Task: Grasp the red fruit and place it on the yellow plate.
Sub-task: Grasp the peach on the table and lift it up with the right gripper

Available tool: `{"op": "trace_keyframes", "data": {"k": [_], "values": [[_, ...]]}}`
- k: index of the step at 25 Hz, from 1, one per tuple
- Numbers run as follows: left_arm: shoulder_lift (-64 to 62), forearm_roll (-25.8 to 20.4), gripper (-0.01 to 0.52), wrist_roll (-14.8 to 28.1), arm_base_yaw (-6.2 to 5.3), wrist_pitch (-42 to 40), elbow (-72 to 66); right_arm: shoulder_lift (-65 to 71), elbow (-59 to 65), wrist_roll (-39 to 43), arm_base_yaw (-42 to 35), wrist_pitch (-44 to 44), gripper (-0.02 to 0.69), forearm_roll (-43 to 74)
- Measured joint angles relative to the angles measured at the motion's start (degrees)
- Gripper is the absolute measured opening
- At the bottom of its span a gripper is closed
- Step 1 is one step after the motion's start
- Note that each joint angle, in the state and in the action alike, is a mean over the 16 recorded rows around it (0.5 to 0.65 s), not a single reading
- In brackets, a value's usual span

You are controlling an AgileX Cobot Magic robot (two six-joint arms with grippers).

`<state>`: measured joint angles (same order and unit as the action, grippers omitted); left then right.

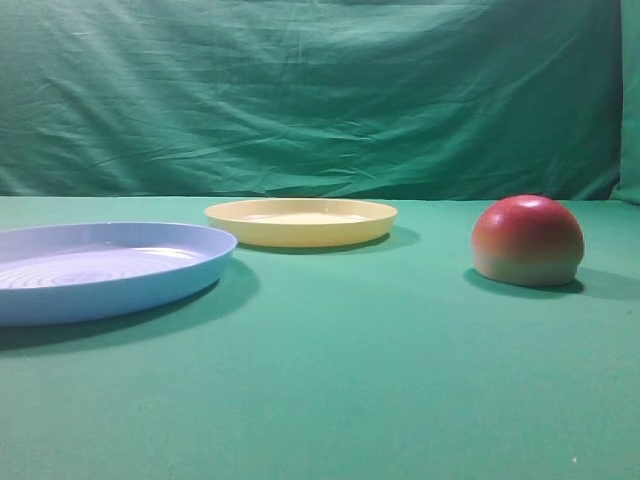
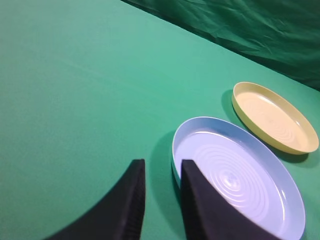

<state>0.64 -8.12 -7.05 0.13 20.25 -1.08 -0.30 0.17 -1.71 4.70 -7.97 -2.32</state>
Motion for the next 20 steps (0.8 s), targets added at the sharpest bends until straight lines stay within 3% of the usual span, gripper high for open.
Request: {"op": "trace_keyframes", "data": {"k": [7,20], "values": [[0.00,0.00,0.157,0.00,0.00,0.00,0.00,6.77,-7.61,1.36,0.00,-2.41,0.000,-4.96],[0.00,0.00,0.157,0.00,0.00,0.00,0.00,39.66,-30.32,-10.62,0.83,-24.66,0.000,-9.46]]}}
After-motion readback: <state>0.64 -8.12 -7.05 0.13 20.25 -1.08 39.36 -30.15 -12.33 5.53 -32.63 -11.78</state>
